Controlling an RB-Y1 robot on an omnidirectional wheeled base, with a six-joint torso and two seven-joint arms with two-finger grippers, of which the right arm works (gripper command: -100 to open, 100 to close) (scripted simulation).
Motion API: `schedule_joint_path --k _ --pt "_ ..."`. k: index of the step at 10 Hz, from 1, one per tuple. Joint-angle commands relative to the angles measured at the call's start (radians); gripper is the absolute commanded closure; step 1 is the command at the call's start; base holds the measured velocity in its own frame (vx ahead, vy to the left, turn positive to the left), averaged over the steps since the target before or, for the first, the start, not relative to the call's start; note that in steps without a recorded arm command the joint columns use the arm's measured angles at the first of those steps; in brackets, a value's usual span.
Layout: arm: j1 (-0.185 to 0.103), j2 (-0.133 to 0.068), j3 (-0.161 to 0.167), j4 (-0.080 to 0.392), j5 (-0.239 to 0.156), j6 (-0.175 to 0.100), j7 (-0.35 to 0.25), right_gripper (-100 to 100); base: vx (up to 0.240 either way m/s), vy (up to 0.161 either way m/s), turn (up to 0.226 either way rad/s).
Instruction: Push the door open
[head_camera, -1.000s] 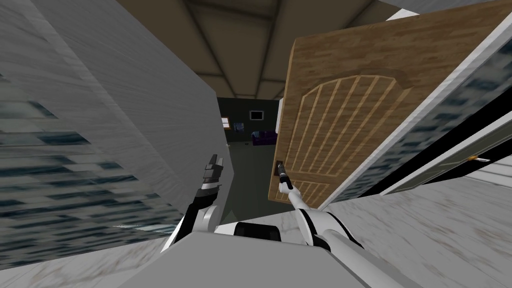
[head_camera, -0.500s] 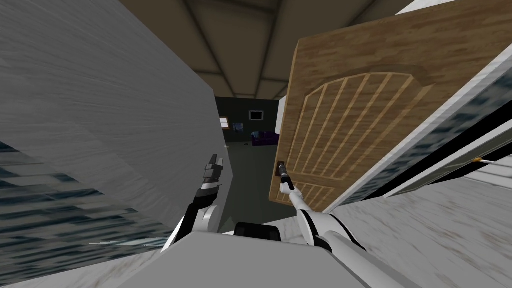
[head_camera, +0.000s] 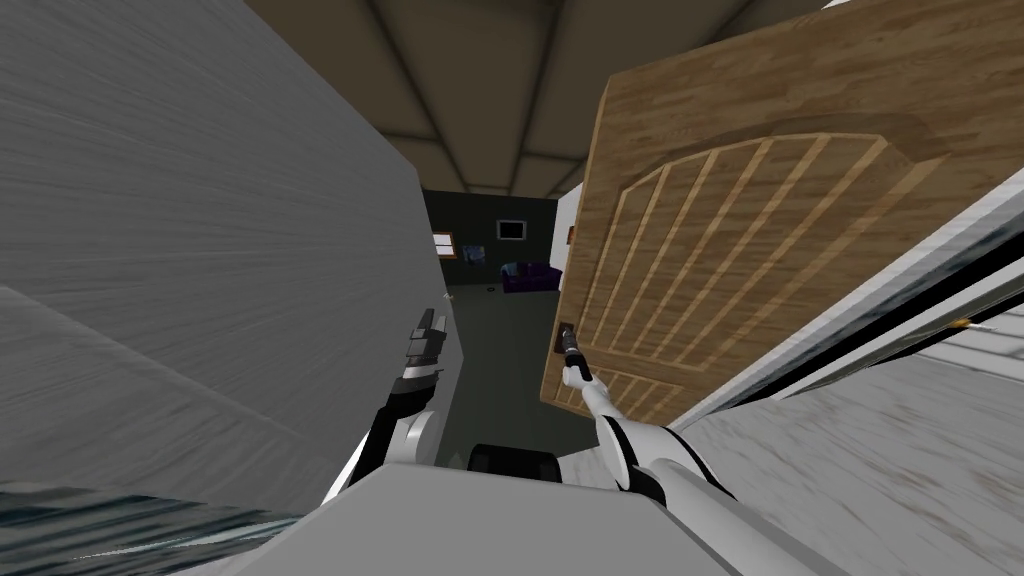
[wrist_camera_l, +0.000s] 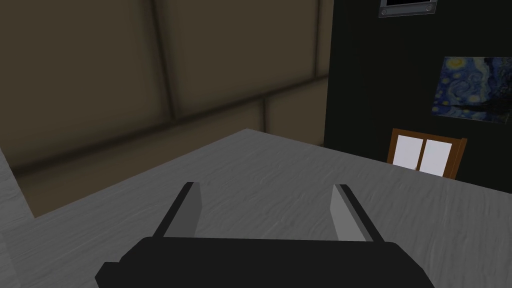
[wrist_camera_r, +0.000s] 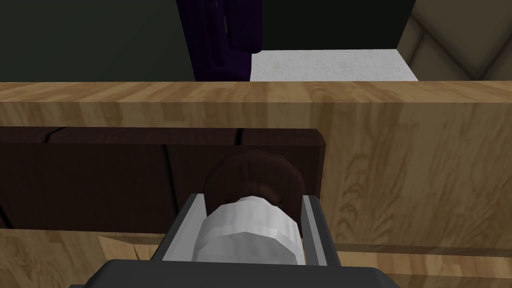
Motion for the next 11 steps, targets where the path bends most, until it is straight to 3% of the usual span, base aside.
schedule_joint_path --k 1,8,11 --pt "0.01 -0.019 -0.016 -0.018 -0.008 0.016 0.003 100 0.161 0.046 -0.02" --pt "0.019 -0.05 -0.061 -0.02 -0.03 0.016 0.018 100 0.155 0.06 -0.043" --pt "0.023 -0.062 -0.08 0.012 -0.039 0.016 0.025 100 0.123 0.059 -0.04"
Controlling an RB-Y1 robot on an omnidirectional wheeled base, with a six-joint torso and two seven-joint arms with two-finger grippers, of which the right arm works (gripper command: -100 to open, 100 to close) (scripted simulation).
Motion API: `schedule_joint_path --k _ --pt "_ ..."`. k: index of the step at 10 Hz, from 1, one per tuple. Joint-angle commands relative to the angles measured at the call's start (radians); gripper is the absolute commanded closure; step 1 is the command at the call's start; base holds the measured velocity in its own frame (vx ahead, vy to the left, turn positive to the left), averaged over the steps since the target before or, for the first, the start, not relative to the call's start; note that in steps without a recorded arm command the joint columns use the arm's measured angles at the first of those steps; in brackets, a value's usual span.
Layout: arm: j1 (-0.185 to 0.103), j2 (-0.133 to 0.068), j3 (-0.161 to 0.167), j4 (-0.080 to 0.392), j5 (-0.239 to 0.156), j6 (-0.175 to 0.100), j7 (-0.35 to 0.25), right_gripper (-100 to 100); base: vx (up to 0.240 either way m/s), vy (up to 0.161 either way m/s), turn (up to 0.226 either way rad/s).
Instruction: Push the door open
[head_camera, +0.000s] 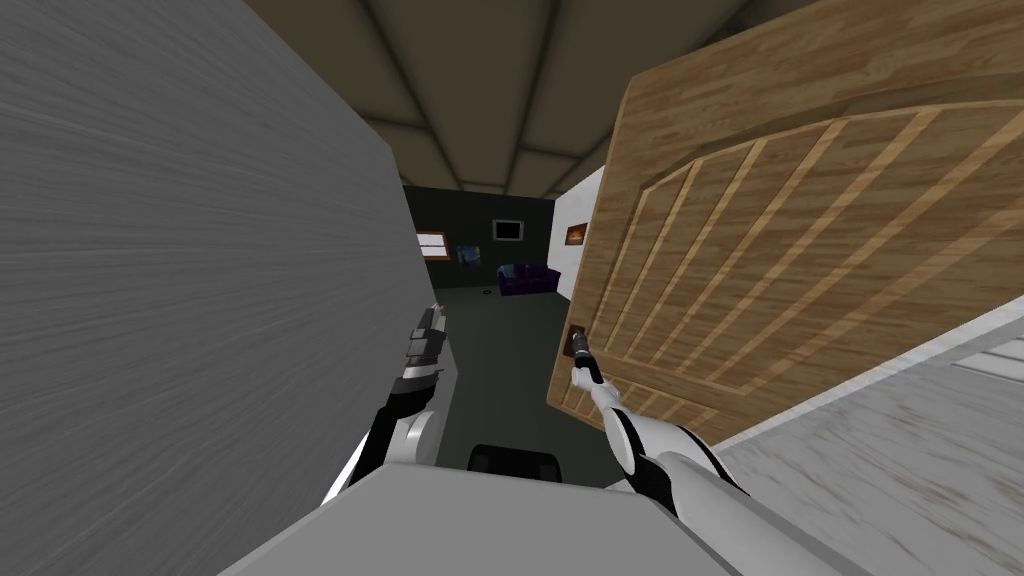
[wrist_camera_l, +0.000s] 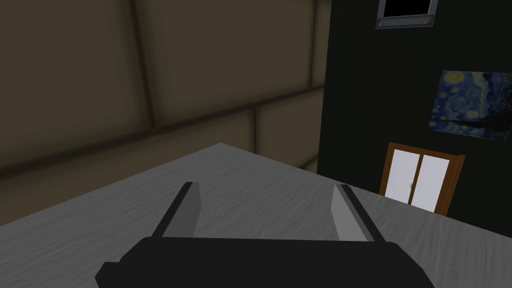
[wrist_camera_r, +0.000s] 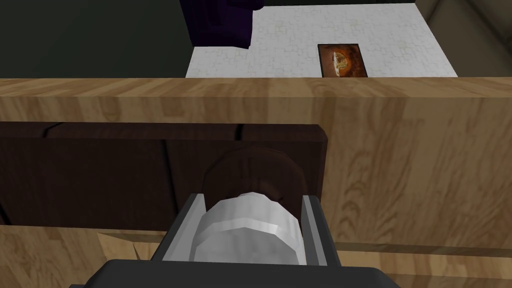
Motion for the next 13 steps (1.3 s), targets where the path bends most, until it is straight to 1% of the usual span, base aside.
schedule_joint_path --k 1,2,3,4,6,7,8,9,11,12,13 --pt "0.047 0.004 -0.01 -0.05 -0.003 0.046 0.012 100 0.087 0.024 -0.019" --pt "0.047 0.004 -0.01 -0.062 -0.003 0.046 0.012 100 0.023 -0.004 0.002" --pt "0.047 0.004 -0.01 -0.106 -0.003 0.046 0.012 100 -0.03 -0.003 0.002" --pt "0.05 -0.008 -0.028 -0.104 -0.012 0.046 0.018 100 0.089 0.075 -0.041" --pt "0.051 -0.011 -0.032 -0.111 -0.014 0.046 0.02 100 0.172 0.093 -0.077" --pt "0.054 -0.02 -0.045 -0.103 -0.021 0.046 0.024 100 0.139 0.033 -0.039" --pt "0.054 -0.02 -0.045 -0.069 -0.021 0.046 0.024 100 0.14 0.022 -0.006" --pt "0.054 -0.02 -0.045 -0.102 -0.021 0.046 0.024 100 0.065 0.001 -0.008" --pt "0.054 -0.02 -0.045 -0.103 -0.021 0.046 0.024 100 -0.001 -0.006 0.01" --pt "0.057 -0.031 -0.061 -0.101 -0.028 0.046 0.03 100 0.107 0.058 -0.024" --pt "0.057 -0.031 -0.061 -0.101 -0.028 0.046 0.03 100 0.14 0.077 -0.081"
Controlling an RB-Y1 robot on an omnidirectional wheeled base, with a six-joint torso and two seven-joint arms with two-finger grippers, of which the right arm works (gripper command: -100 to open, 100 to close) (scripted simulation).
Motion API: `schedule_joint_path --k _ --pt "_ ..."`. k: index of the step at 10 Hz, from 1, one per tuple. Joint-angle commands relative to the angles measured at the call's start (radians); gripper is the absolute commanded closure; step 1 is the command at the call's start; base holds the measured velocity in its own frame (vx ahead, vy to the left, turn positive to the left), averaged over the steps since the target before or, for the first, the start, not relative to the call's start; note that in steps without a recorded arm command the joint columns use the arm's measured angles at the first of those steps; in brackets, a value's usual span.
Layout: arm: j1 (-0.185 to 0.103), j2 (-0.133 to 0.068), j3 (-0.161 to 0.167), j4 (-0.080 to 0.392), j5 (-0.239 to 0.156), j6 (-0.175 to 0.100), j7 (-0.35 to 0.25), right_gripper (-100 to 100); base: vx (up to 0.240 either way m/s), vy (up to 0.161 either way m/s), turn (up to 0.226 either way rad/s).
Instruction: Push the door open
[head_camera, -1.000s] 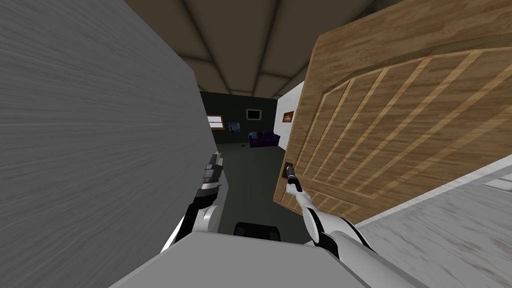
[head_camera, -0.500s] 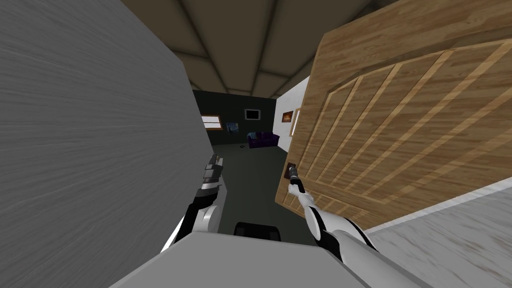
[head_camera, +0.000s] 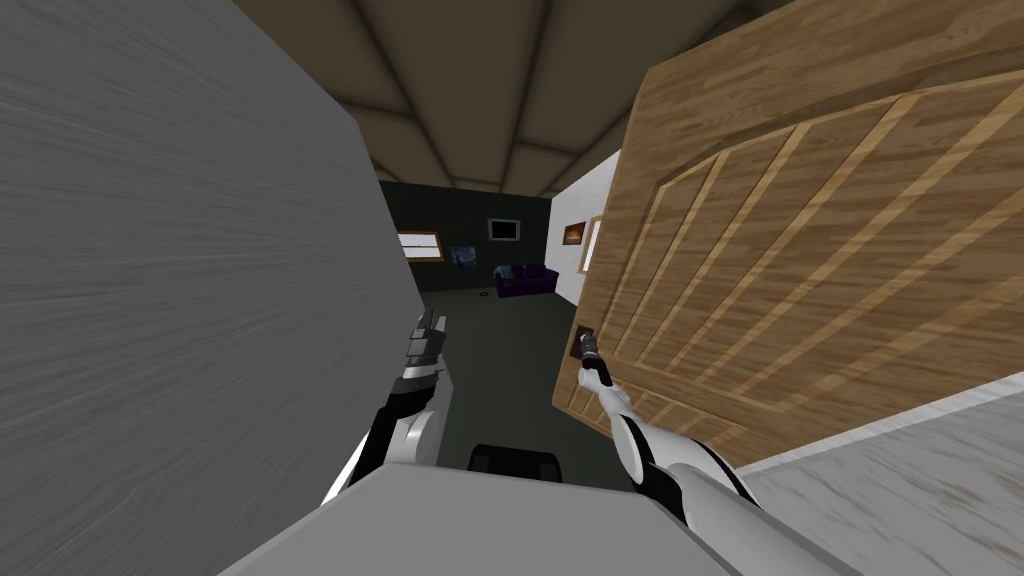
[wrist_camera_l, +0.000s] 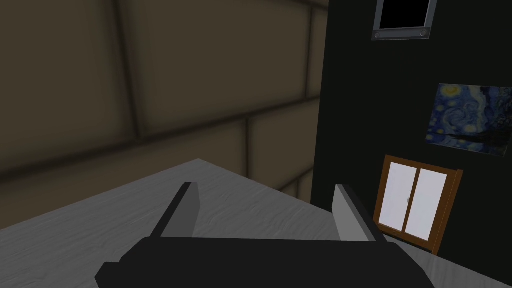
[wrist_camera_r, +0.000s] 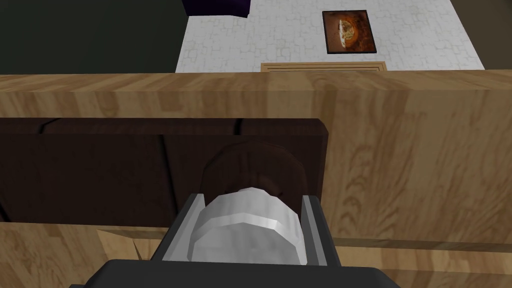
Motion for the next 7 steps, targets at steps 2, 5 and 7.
schedule_joint_path --k 2,5,7 --pt "0.012 -0.017 -0.027 -0.023 -0.012 0.002 0.011 100 0.174 0.081 -0.074" --pt "0.016 -0.031 -0.048 -0.021 -0.023 0.002 0.018 100 0.193 0.064 -0.049" --pt "0.016 -0.031 -0.048 -0.021 -0.023 0.002 0.018 100 0.074 0.027 -0.014"
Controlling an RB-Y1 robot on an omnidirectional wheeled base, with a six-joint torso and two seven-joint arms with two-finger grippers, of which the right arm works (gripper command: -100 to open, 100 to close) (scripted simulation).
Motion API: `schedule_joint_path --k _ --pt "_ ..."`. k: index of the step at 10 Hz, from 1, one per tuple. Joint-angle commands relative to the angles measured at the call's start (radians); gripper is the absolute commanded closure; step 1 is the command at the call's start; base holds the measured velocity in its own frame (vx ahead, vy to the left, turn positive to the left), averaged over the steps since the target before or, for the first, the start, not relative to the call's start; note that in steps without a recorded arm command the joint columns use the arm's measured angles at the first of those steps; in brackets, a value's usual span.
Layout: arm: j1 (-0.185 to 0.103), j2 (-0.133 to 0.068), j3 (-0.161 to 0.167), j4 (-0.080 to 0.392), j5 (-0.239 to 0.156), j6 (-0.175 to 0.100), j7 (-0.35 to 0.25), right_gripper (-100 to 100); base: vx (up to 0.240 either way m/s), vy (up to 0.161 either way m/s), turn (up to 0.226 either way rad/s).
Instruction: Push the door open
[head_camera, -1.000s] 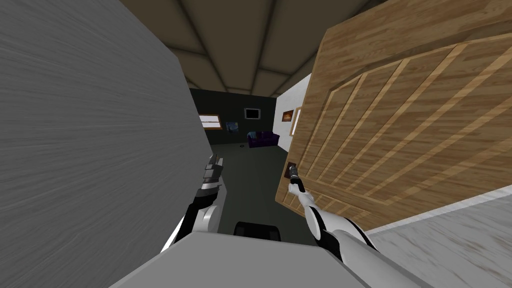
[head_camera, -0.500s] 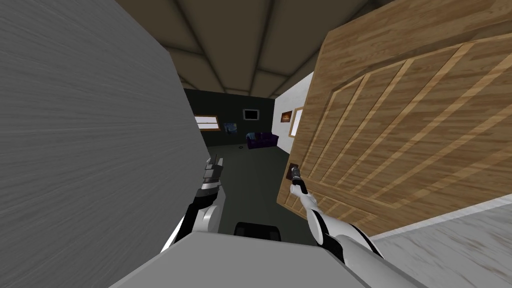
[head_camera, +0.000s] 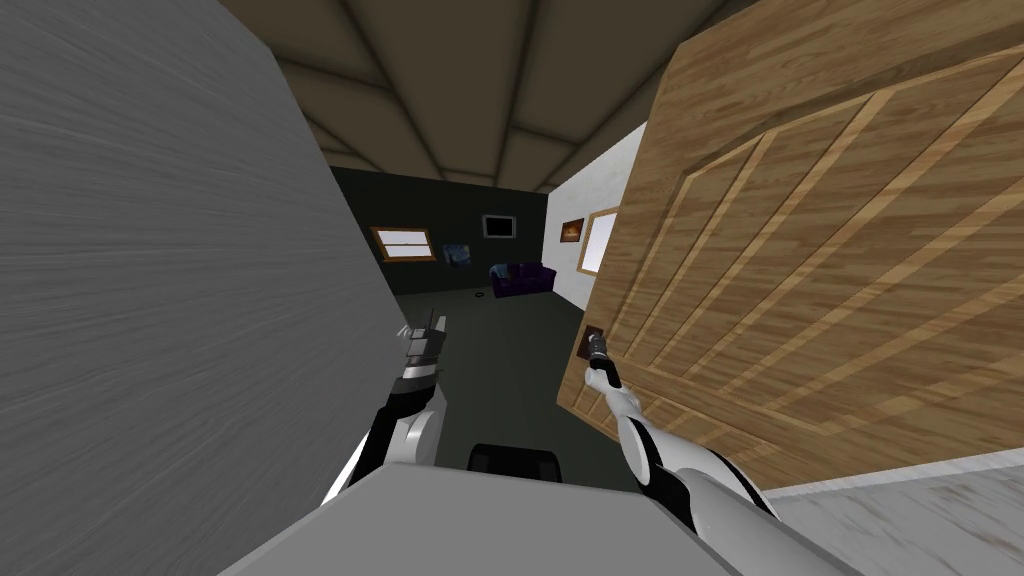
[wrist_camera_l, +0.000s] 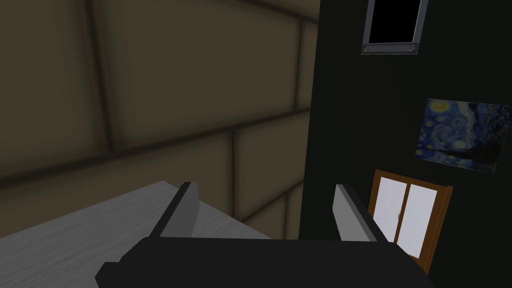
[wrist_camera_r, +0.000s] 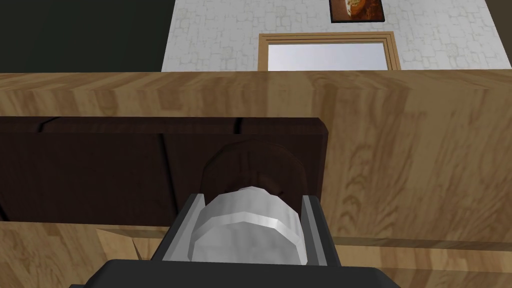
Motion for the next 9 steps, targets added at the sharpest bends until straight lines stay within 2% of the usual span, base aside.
schedule_joint_path --k 1,2,4,7,8,9 --pt "0.0 0.0 0.0 0.0 0.0 0.0 0.0 100 0.012 -0.001 -0.001" --pt "0.003 -0.008 -0.015 0.005 -0.007 -0.004 0.006 100 0.12 0.023 -0.029" --pt "0.004 -0.01 -0.019 0.006 -0.009 -0.004 0.008 100 0.134 0.033 -0.043" --pt "0.004 -0.01 -0.019 0.005 -0.009 -0.004 0.008 100 0.026 -0.013 0.008" --pt "0.008 -0.019 -0.036 0.008 -0.017 -0.006 0.016 100 0.14 0.021 -0.041" --pt "0.008 -0.019 -0.036 0.008 -0.017 -0.006 0.016 100 0.153 0.043 -0.049"
